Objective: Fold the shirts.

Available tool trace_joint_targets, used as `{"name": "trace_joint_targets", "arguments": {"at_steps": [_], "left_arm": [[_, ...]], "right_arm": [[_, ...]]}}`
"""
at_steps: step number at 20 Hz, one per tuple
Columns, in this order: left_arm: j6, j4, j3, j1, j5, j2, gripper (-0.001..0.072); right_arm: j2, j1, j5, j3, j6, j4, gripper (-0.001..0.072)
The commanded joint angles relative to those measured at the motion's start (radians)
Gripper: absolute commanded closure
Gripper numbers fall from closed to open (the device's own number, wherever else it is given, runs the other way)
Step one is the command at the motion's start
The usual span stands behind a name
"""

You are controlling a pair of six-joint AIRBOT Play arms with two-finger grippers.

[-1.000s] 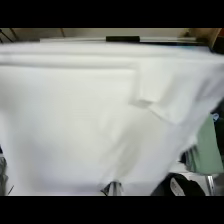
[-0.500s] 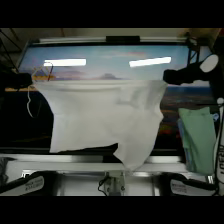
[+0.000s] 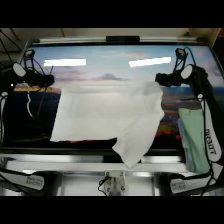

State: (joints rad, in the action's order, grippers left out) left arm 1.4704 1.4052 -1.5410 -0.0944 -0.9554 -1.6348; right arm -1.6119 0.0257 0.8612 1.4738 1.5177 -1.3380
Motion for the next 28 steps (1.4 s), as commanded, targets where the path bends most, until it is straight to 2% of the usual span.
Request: {"name": "trace_joint_targets", "arguments": {"at_steps": [1, 3, 4, 6, 10, 14, 15, 16, 17, 18, 20, 23, 25, 28], "left_arm": [[-0.027, 0.001, -0.006, -0.024, -0.177, 0.003, 0.0676], [-0.027, -0.029, 0.014, -0.035, -0.322, 0.005, 0.0676], [-0.027, -0.071, 0.051, -0.036, -0.348, 0.005, 0.0676], [-0.062, -0.103, 0.128, -0.035, -0.356, 0.005, 0.0676], [-0.064, -0.106, 0.204, -0.053, -0.346, -0.009, 0.0677], [-0.064, -0.157, 0.207, -0.053, -0.325, -0.044, 0.0676], [-0.064, -0.156, 0.207, -0.053, -0.319, -0.045, 0.0673], [-0.063, -0.156, 0.203, -0.058, -0.321, -0.045, 0.0592], [-0.053, -0.157, 0.193, -0.064, -0.340, -0.044, 0.0384], [-0.044, -0.158, 0.175, -0.077, -0.376, -0.041, 0.0220], [-0.046, -0.157, 0.128, -0.111, -0.476, -0.021, 0.0197], [-0.057, -0.158, 0.154, -0.178, -0.538, 0.081, 0.0198], [-0.098, -0.158, 0.275, -0.217, -0.538, 0.176, 0.0199], [-0.163, -0.158, 0.601, -0.279, -0.481, 0.321, 0.0198]], "right_arm": [[0.033, 0.017, 0.244, 0.000, -0.030, -0.032, 0.0639], [0.041, 0.013, 0.418, -0.006, -0.019, -0.029, 0.0639], [0.041, 0.006, 0.455, -0.024, -0.019, -0.032, 0.0639], [0.040, -0.003, 0.460, -0.071, -0.016, -0.032, 0.0639], [0.040, -0.003, 0.437, -0.116, 0.032, -0.093, 0.0639], [0.040, -0.004, 0.403, -0.160, 0.078, -0.036, 0.0638], [0.040, -0.004, 0.404, -0.165, 0.087, -0.019, 0.0611], [0.040, -0.004, 0.412, -0.165, 0.095, -0.007, 0.0502], [0.043, -0.004, 0.424, -0.165, 0.093, 0.003, 0.0318], [0.052, -0.004, 0.454, -0.165, 0.079, 0.001, 0.0252], [0.096, -0.003, 0.539, -0.165, 0.067, -0.077, 0.0252], [0.181, 0.021, 0.669, -0.165, 0.052, -0.248, 0.0252], [0.226, 0.089, 0.716, -0.192, 0.035, -0.208, 0.0252], [0.299, 0.167, 0.703, -0.283, 0.008, -0.136, 0.0252]]}}
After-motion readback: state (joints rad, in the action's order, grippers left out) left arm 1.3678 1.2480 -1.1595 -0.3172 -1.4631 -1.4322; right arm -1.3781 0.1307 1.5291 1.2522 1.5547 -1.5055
